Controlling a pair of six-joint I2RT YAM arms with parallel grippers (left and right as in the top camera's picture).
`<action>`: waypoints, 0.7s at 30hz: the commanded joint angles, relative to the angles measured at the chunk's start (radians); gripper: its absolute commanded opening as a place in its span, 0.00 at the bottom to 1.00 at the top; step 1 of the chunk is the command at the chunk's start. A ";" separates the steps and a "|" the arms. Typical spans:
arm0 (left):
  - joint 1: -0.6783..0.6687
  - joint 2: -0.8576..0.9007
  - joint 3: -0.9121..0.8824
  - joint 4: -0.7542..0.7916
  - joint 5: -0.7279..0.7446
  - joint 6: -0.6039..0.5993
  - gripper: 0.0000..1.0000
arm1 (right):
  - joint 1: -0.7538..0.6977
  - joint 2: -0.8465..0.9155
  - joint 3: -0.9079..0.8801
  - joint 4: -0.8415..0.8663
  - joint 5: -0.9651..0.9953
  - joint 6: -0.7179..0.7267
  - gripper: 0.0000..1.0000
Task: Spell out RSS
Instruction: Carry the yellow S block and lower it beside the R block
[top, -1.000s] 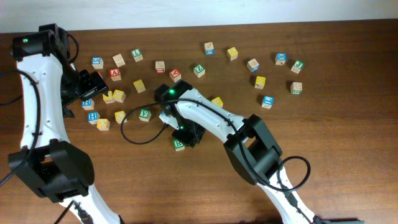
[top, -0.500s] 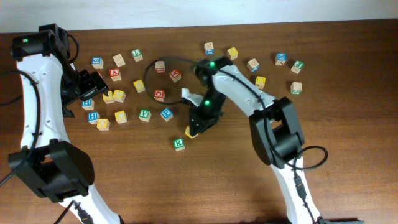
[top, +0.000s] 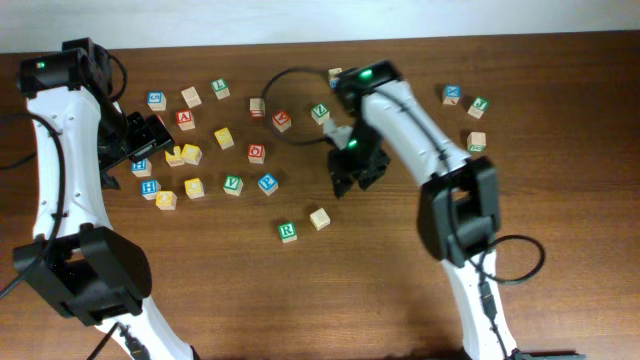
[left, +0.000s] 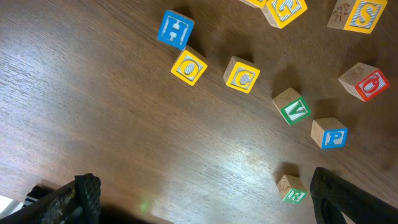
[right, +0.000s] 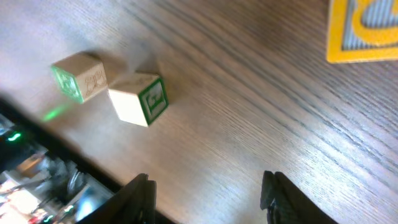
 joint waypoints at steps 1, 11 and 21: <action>0.002 -0.007 0.006 -0.001 0.000 -0.003 0.99 | 0.178 -0.015 -0.011 -0.018 0.260 0.214 0.53; 0.002 -0.007 0.006 -0.001 0.000 -0.003 0.99 | 0.278 -0.009 -0.089 0.111 0.296 0.300 0.58; 0.002 -0.007 0.006 -0.001 0.000 -0.003 0.99 | 0.280 -0.009 -0.167 0.207 0.204 0.299 0.38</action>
